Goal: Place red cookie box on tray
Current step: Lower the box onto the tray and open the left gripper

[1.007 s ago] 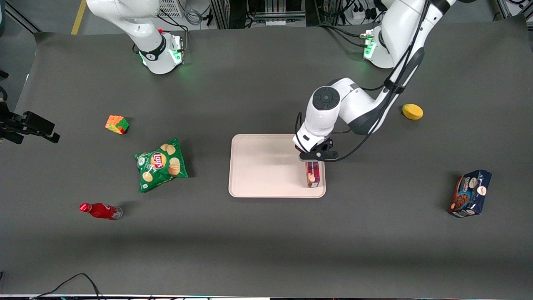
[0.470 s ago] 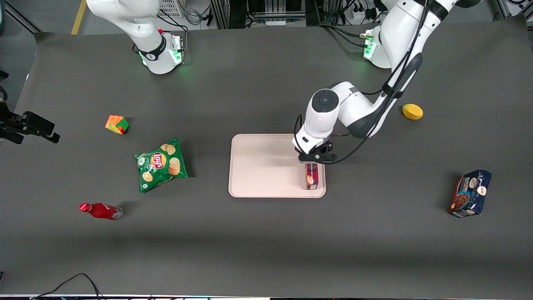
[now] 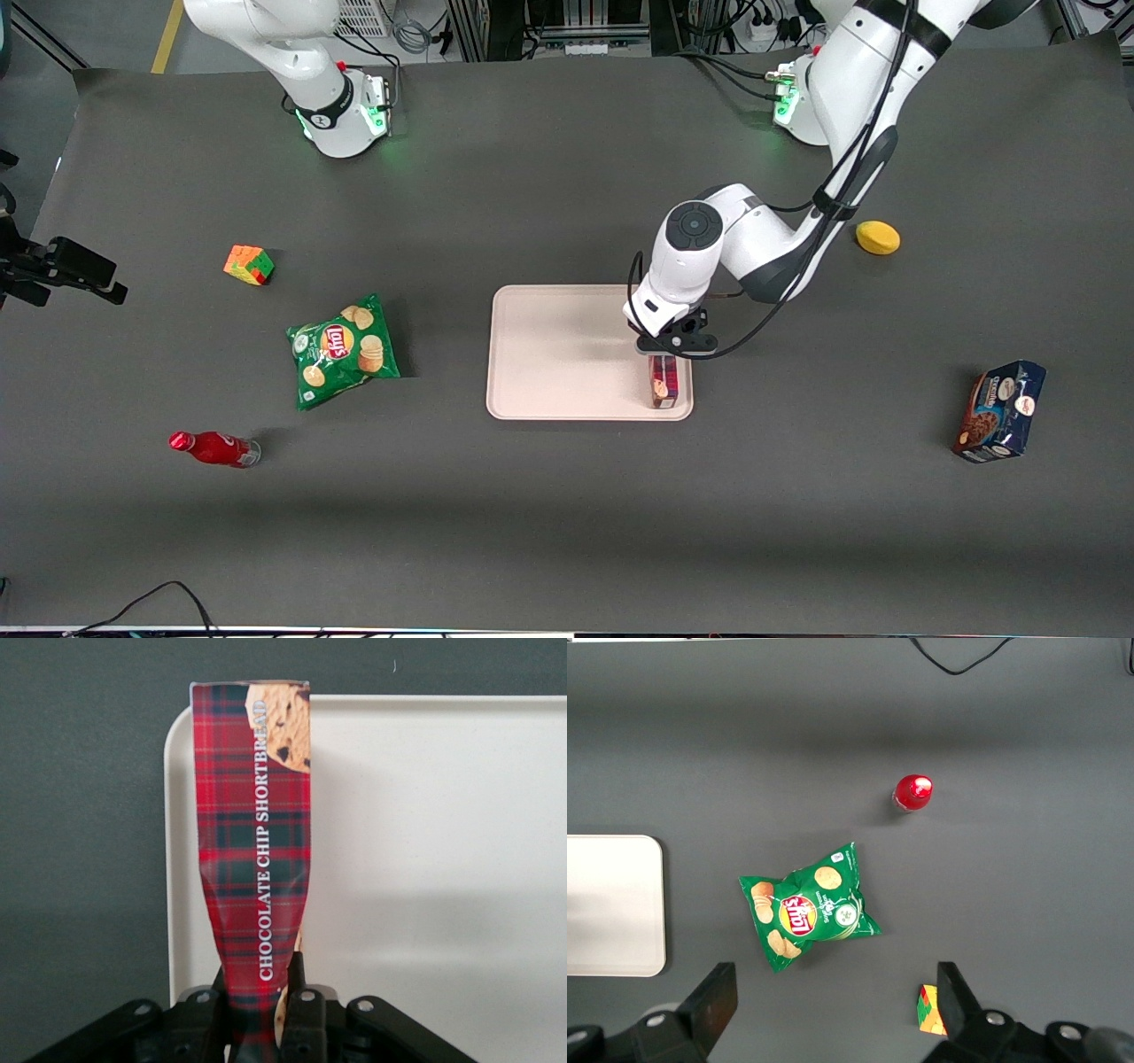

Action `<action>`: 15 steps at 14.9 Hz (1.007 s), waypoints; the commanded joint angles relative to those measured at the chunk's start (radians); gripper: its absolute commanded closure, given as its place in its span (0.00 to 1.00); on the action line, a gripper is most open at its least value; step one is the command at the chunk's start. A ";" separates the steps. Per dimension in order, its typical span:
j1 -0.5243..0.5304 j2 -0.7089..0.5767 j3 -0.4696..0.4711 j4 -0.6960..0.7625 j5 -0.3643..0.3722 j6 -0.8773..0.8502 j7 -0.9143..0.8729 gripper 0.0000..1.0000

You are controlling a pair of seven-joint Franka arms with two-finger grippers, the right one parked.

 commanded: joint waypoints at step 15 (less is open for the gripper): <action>0.075 -0.139 -0.010 0.432 -0.232 -0.608 0.289 0.00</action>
